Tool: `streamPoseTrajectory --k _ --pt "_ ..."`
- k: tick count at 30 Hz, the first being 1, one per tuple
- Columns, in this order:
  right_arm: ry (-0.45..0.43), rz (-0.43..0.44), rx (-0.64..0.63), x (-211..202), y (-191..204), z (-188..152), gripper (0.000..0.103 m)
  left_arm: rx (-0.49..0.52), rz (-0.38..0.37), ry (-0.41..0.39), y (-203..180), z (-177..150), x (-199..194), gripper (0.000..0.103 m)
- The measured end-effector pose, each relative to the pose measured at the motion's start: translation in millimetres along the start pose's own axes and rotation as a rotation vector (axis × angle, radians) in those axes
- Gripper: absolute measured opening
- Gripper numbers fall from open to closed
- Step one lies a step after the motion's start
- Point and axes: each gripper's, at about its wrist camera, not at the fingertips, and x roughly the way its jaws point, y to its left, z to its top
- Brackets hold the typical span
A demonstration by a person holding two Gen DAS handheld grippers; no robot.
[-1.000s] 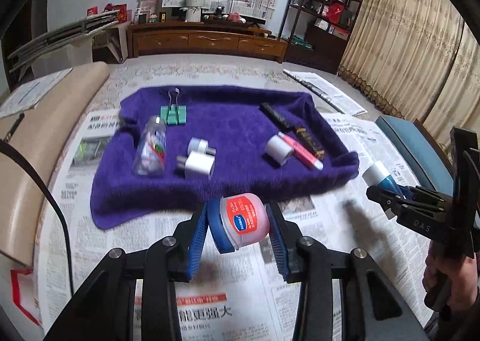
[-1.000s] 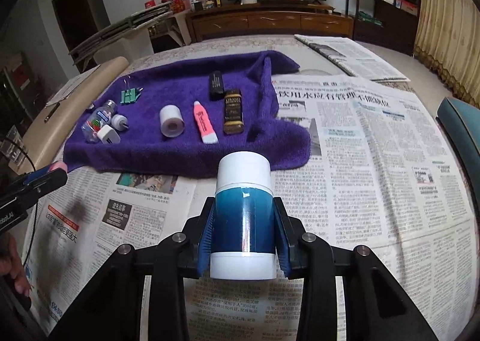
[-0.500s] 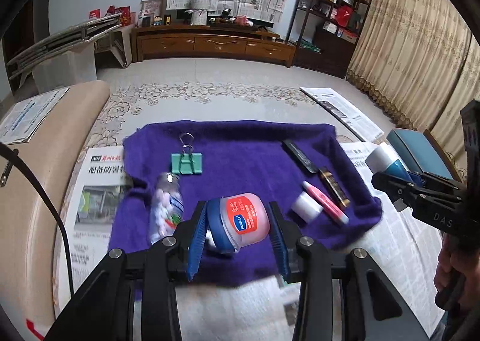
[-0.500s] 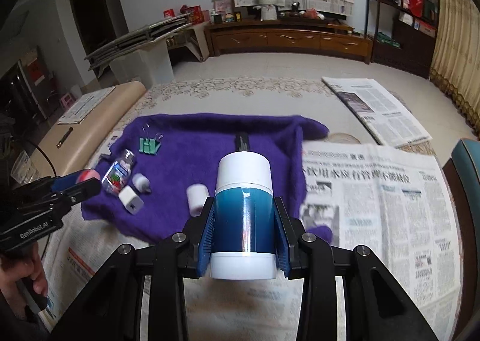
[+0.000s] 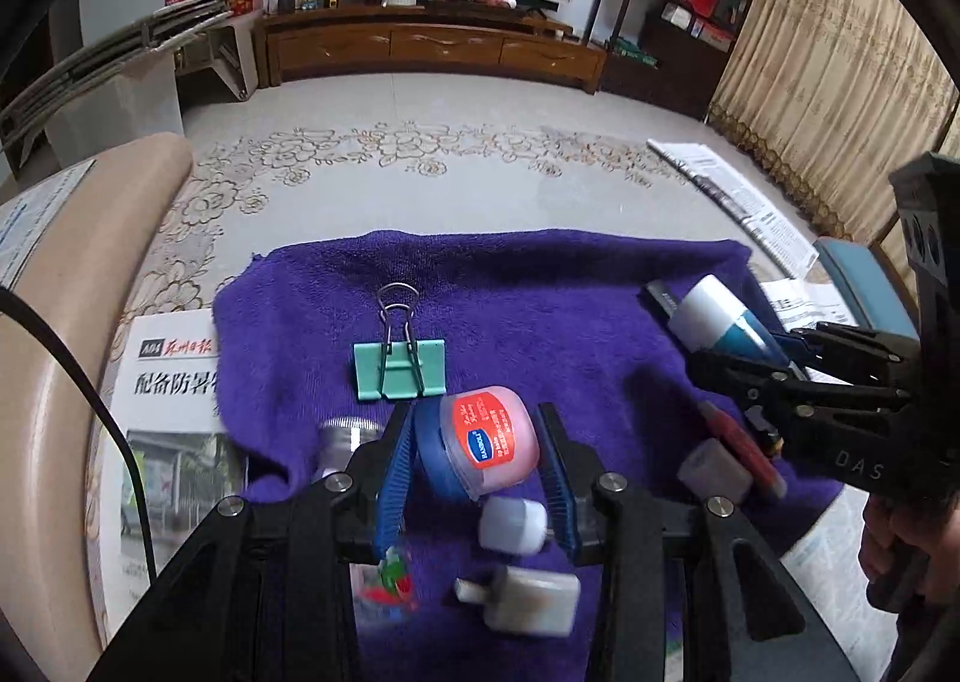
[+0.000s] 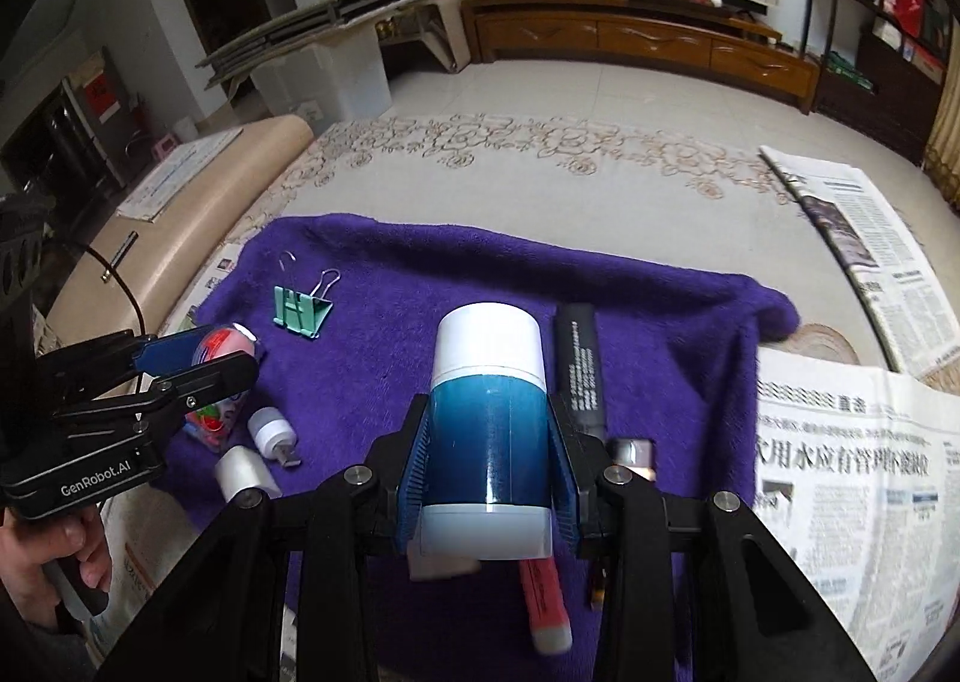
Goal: Organize rigid objects
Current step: 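Carry the Vaseline jar and deodorant stick onto the purple towel and open both tools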
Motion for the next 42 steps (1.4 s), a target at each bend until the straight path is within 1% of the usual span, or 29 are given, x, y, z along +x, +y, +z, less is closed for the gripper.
streamPoseTrajectory --k 6,11,15,17,20,22,24,29,32,33,34,35,36,37,38,39,41,42 --pt "0.084 0.016 -0.032 31 0 10 0.036 0.018 0.005 0.049 3 6 20 0.038" --pt "0.129 0.020 -0.062 46 2 15 0.036 0.034 0.017 0.071 5 10 29 0.038" --pt "0.139 0.013 -0.102 49 8 17 0.036 0.070 0.029 0.107 0 8 36 0.038" --pt "0.153 0.012 -0.125 51 9 16 0.036 0.092 0.047 0.111 -3 8 37 0.038" --pt "0.158 0.000 -0.188 52 14 15 0.036 0.095 0.047 0.125 -4 10 39 0.038" --pt "0.157 -0.009 -0.224 51 16 13 0.036 0.116 0.057 0.150 -7 10 42 0.038" --pt "0.156 -0.010 -0.252 50 17 11 0.037 0.139 0.072 0.155 -10 9 43 0.038" --pt "0.170 0.042 -0.244 50 13 12 0.039 0.119 0.066 0.165 -9 10 42 0.038" --pt "0.179 0.067 -0.230 49 10 12 0.045 0.101 0.054 0.162 -8 11 42 0.041" --pt "0.180 0.066 -0.227 47 9 12 0.048 0.095 0.054 0.159 -8 12 41 0.044" --pt "0.175 0.065 -0.222 45 8 12 0.049 0.091 0.054 0.157 -8 12 40 0.047" --pt "0.169 0.067 -0.217 43 6 12 0.051 0.084 0.049 0.148 -7 12 37 0.048" --pt "0.165 0.070 -0.206 40 4 12 0.054 0.080 0.046 0.141 -7 12 35 0.051" --pt "0.159 0.073 -0.193 35 1 11 0.055 0.077 0.047 0.128 -7 12 31 0.059" --pt "0.148 0.078 -0.178 29 -2 10 0.058 0.076 0.055 0.113 -8 12 26 0.063" --pt "0.136 0.085 -0.162 27 -4 15 0.059 0.076 0.058 0.103 -9 11 21 0.070" --pt "0.114 0.095 -0.118 14 -9 14 0.062 0.075 0.067 0.089 -11 9 8 0.077" --pt "0.105 0.095 -0.095 7 -10 13 0.068 0.074 0.074 0.084 -12 8 2 0.082"
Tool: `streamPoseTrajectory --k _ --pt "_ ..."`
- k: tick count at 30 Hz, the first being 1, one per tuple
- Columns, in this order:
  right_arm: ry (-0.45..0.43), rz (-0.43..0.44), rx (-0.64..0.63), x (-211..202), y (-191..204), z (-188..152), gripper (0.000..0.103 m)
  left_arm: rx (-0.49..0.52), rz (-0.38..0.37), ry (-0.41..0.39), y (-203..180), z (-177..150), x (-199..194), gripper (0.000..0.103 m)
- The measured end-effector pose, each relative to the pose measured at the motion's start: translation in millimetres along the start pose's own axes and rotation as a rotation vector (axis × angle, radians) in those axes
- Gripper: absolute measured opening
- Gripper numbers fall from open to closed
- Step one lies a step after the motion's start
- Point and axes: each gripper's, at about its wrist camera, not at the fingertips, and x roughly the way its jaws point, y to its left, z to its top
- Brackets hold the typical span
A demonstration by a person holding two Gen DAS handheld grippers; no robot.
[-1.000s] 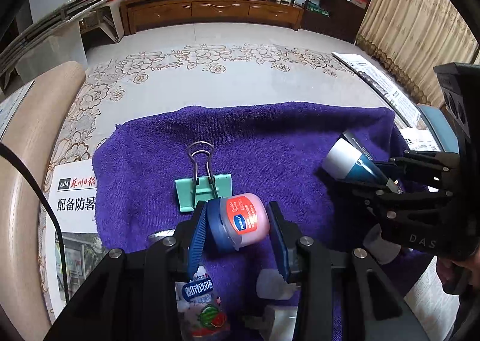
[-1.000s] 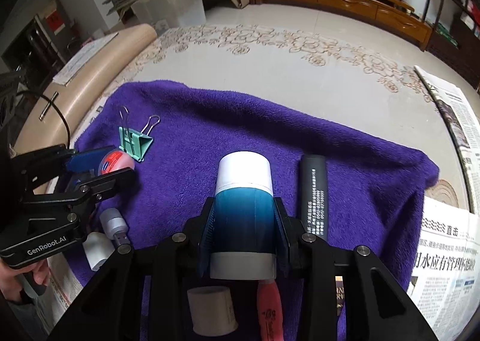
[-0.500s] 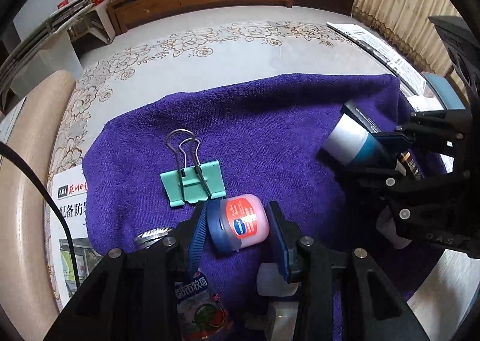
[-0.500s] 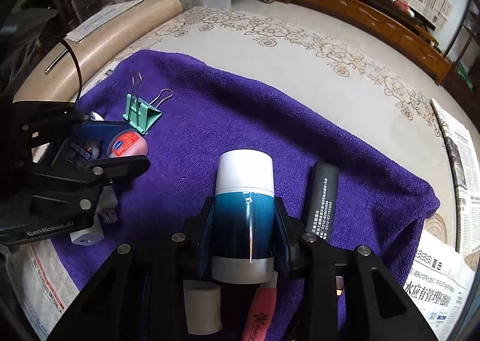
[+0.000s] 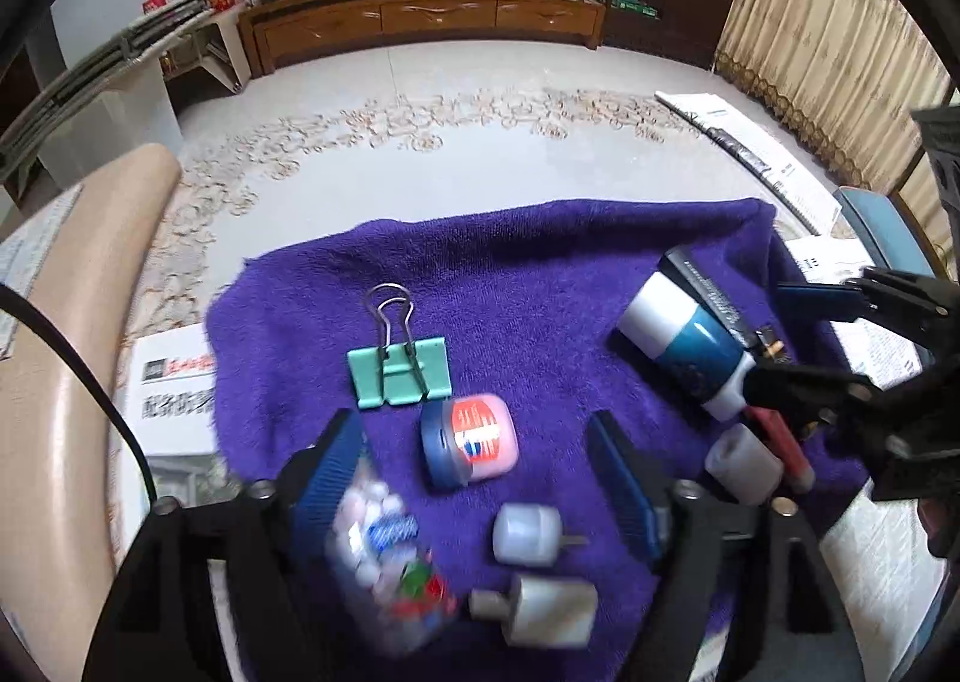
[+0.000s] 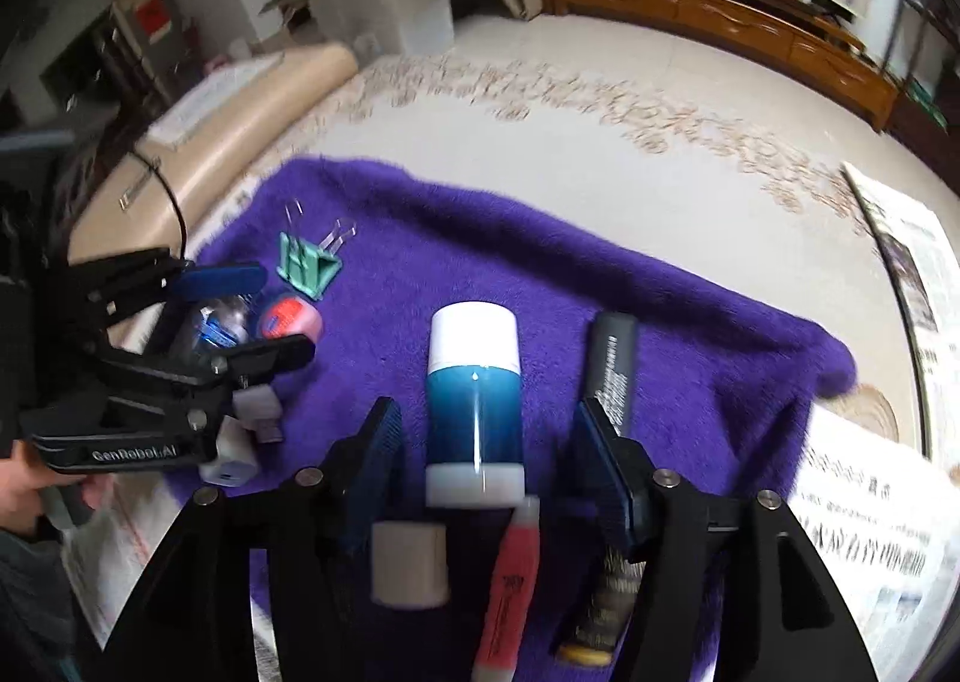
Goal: Organize rigid objects
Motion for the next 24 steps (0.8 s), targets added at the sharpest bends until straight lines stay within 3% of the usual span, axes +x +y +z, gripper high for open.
streamPoseTrajectory --k 1,3,11,15,19,24 --pt "-0.016 0.002 0.029 -10 0 -5 0.074 -0.001 0.006 -0.006 -2 -3 -7 0.091" --pt "-0.034 -0.004 0.062 -23 3 -14 0.103 -0.007 0.025 -0.025 -6 -11 -27 0.103" --pt "-0.062 -0.118 0.190 -84 42 -84 0.103 -0.061 0.033 -0.078 -37 -70 -109 0.103" --pt "-0.088 -0.173 0.216 -118 67 -121 0.103 -0.099 0.097 -0.091 -51 -108 -148 0.103" --pt "-0.118 -0.184 0.244 -155 91 -160 0.103 -0.117 0.122 -0.110 -59 -143 -182 0.103" --pt "-0.137 -0.197 0.269 -181 114 -196 0.103 -0.132 0.099 -0.112 -63 -176 -210 0.103"
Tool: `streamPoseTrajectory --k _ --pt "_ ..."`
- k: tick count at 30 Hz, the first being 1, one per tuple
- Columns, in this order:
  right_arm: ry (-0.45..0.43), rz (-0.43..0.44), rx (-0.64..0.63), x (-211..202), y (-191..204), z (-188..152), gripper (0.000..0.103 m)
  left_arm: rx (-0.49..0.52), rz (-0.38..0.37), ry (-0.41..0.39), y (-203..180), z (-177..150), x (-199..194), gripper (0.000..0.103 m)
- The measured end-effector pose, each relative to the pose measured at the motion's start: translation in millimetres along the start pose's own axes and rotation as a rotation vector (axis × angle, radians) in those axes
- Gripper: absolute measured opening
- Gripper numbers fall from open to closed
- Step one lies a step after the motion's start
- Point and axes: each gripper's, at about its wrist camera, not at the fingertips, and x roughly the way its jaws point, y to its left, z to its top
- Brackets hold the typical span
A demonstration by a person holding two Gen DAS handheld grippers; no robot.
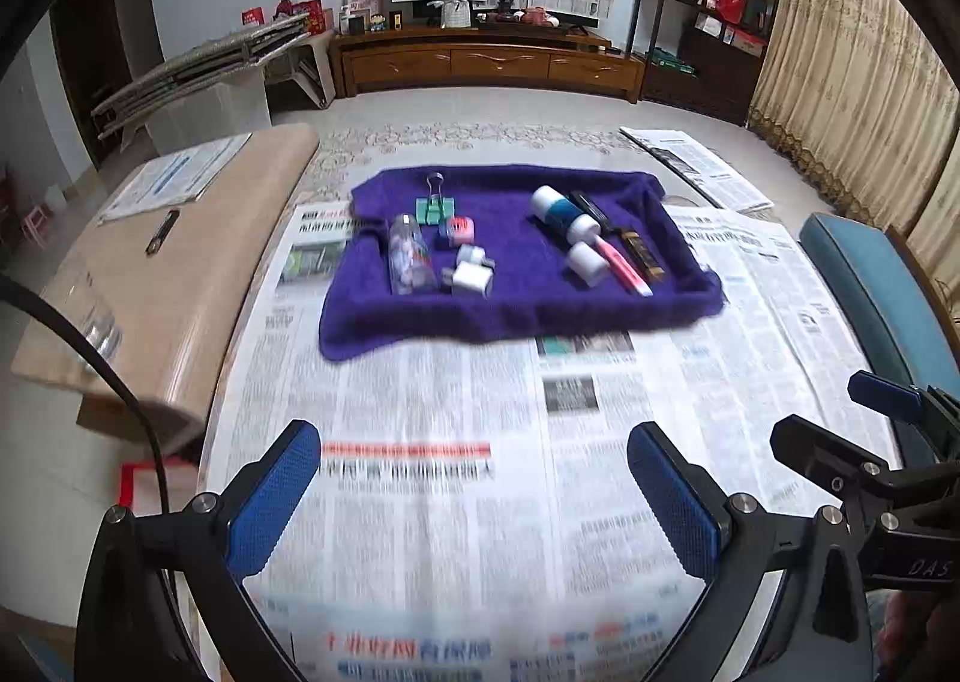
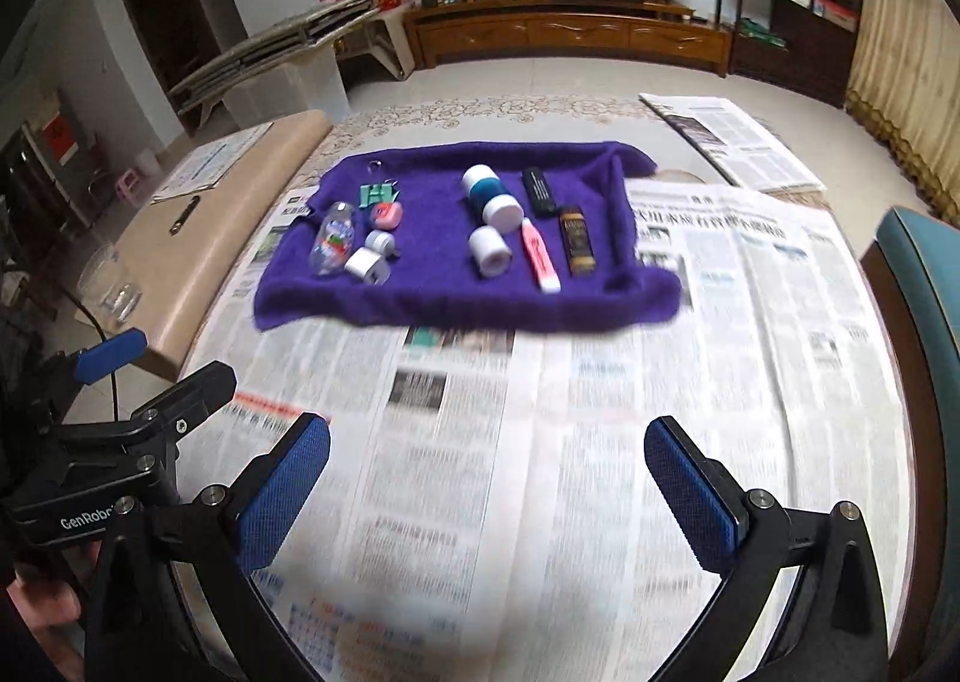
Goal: Organize rigid objects
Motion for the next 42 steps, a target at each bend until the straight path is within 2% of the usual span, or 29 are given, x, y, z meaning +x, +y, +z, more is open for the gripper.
streamPoseTrajectory --k 4,7,10,12,16,23,30,42 --pt "-0.016 -0.021 -0.003 -24 4 -19 0.103 0.007 0.004 0.008 3 -9 -14 0.103" --pt "-0.020 -0.024 -0.006 -36 5 -24 0.103 0.018 0.031 0.007 3 -12 -21 0.103" --pt "-0.029 -0.037 -0.005 -43 3 -27 0.103 0.009 0.026 0.027 6 -14 -21 0.103" --pt "-0.033 -0.030 0.010 -44 0 -29 0.103 0.006 0.019 0.028 7 -17 -21 0.103" --pt "-0.024 -0.024 0.043 -41 -4 -33 0.103 0.009 0.060 0.027 7 -25 -18 0.103" --pt "-0.004 -0.041 0.051 -36 -1 -40 0.103 -0.014 0.038 0.037 6 -29 -18 0.103" --pt "0.002 -0.050 0.061 -38 -4 -43 0.103 -0.010 0.078 0.016 6 -30 -25 0.103" --pt "0.008 -0.049 0.069 -39 -6 -46 0.103 0.010 0.086 0.017 -1 -31 -25 0.103"
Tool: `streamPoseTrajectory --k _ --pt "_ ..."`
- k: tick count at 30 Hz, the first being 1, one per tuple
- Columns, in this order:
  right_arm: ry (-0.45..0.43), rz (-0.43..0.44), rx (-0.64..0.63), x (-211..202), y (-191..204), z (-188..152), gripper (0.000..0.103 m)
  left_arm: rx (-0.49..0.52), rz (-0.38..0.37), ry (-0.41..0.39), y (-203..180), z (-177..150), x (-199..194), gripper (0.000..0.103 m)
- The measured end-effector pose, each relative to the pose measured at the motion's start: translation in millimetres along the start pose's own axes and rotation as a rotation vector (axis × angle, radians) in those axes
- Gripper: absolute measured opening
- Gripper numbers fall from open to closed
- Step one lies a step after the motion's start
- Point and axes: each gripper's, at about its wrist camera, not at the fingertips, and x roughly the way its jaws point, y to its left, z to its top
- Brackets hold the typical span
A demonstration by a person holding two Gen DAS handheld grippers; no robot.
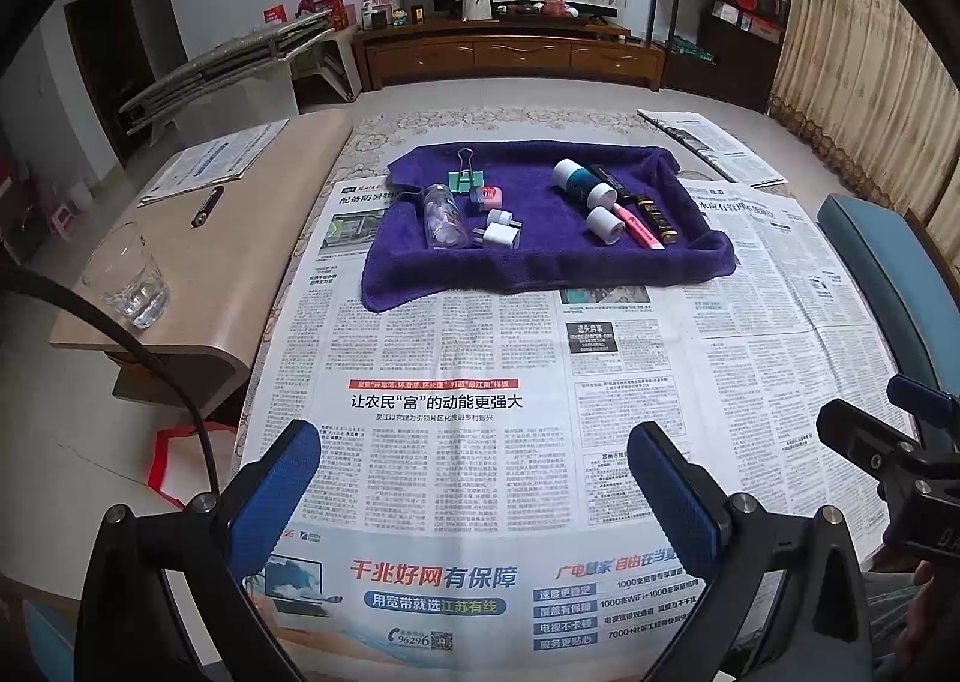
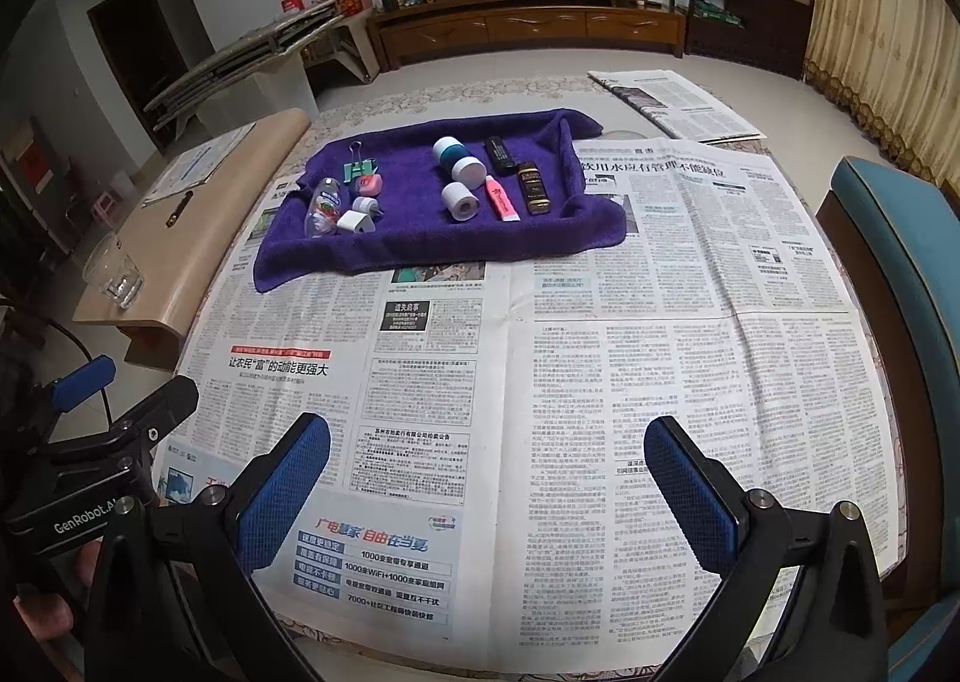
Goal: Organize rigid objects
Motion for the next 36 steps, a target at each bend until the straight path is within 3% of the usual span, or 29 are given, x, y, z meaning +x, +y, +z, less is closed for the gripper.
streamPoseTrajectory --k 36 --pt "-0.006 0.002 -0.023 -5.2 5.1 0.1 0.103 -0.028 -0.021 0.008 6.8 -1.1 -2.8 0.103"
